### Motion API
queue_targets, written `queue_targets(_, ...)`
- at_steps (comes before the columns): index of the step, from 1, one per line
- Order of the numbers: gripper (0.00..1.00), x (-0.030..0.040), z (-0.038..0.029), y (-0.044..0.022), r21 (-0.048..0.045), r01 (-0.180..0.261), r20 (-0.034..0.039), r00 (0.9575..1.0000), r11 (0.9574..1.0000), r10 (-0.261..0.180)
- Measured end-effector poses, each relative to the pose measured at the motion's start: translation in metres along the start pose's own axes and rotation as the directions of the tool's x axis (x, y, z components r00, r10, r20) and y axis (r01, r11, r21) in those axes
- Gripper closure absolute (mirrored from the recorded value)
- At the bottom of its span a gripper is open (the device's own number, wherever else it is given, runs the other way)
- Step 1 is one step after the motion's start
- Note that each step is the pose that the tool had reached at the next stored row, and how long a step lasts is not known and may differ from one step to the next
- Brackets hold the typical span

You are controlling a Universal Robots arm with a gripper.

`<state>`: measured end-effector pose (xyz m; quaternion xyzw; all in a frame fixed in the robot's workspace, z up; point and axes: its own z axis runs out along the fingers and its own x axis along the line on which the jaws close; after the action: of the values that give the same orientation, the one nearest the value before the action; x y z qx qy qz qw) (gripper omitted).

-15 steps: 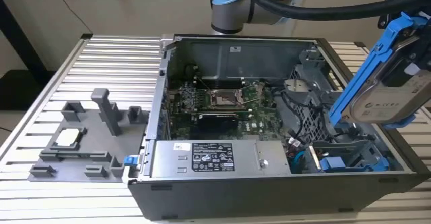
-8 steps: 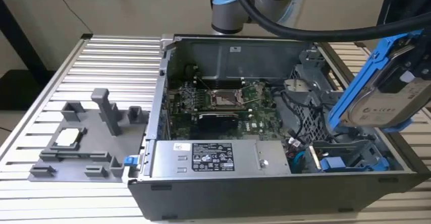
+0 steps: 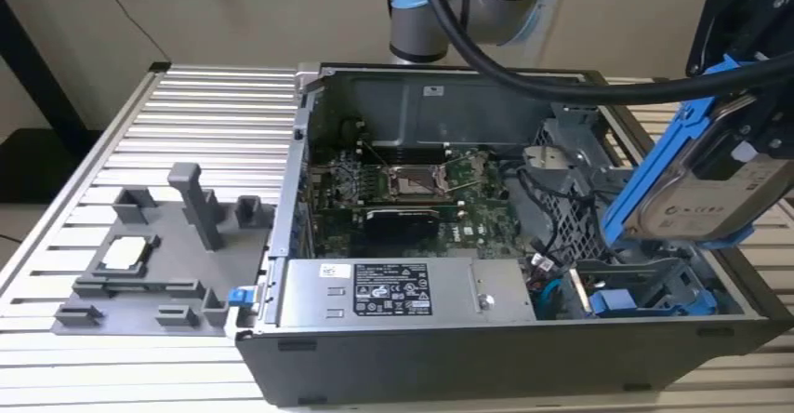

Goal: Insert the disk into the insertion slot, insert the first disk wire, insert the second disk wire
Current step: 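Insert the disk into the insertion slot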

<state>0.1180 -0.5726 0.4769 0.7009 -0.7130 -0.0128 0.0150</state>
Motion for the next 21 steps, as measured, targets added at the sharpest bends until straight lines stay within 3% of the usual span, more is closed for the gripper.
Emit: queue_targets(21,0.67,-0.0001,0.017,-0.0028,0.0,0.001,-0.0001,1.0,1.0,-0.001)
